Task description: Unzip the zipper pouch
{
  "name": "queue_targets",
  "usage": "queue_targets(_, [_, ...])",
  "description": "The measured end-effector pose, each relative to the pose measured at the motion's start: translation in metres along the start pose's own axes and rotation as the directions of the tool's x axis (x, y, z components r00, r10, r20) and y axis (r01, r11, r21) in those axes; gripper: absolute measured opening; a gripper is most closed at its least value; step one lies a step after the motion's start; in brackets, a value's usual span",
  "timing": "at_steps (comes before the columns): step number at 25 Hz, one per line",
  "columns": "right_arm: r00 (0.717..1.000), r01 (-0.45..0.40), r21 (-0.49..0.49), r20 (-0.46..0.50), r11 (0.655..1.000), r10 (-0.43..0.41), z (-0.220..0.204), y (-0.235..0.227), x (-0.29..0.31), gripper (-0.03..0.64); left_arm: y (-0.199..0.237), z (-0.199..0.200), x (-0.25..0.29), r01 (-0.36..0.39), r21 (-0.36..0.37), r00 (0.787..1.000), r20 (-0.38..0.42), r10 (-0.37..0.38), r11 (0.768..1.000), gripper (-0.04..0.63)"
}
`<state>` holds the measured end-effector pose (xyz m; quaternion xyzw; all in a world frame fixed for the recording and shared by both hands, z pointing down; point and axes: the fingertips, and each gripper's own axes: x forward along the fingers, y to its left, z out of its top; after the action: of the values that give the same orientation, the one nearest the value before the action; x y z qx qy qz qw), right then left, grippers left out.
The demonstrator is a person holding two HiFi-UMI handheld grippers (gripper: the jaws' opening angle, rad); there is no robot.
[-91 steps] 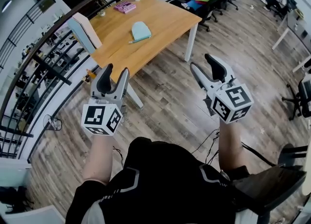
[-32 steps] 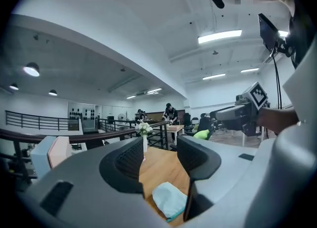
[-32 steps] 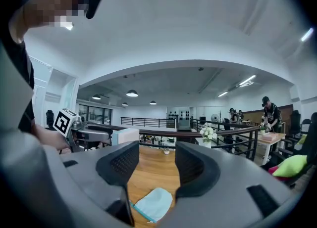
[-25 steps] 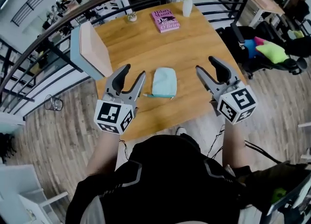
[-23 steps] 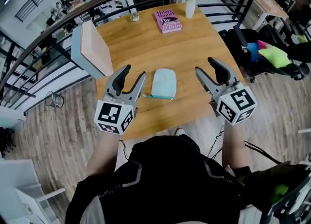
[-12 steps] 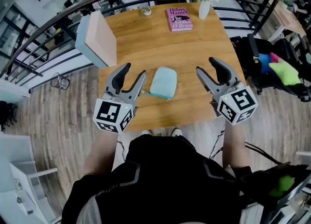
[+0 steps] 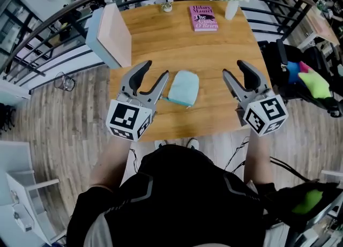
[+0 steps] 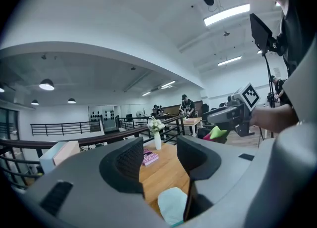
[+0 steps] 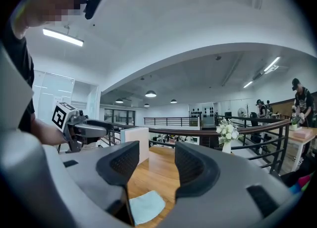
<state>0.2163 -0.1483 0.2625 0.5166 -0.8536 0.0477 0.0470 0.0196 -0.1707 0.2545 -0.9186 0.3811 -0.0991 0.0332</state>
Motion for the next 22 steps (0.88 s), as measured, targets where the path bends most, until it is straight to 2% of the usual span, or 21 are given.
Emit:
queue_targets(5, [0.999,-0.006,-0.007,-0.035,1.0,0.005,-0.009,0.006,0.014,0.232,0.008,-0.019,0.003,0.013,-0.043,1.0,-0.018,-0.014,0.999,0.225])
queue_targets(10, [0.994,-0.009,0.003,-0.112,1.0,0.009,-0.039,0.009,0.028,0.232,0.005,-0.057,0.006,0.042,-0.083,0.995,-0.084,-0.049,0.996,0.225])
queue_targets(14, [0.986,-0.023,-0.012,-0.167,1.0,0.02,-0.069,0.009,0.041,0.231,0.0,-0.091,0.014,0.061,-0.088,0.988,-0.136,-0.072,0.994,0.225])
queue_targets(18, [0.969,-0.06,-0.018,-0.24,0.998,0.054,-0.112,0.014,0.049,0.227,-0.016,-0.133,0.021,0.092,-0.116,0.972,-0.204,-0.114,0.989,0.222])
queue_targets(22, [0.946,-0.112,-0.002,-0.307,0.994,0.106,-0.158,0.024,0.053,0.222,-0.041,-0.188,0.024,0.129,-0.129,0.94,-0.301,-0.162,0.983,0.207])
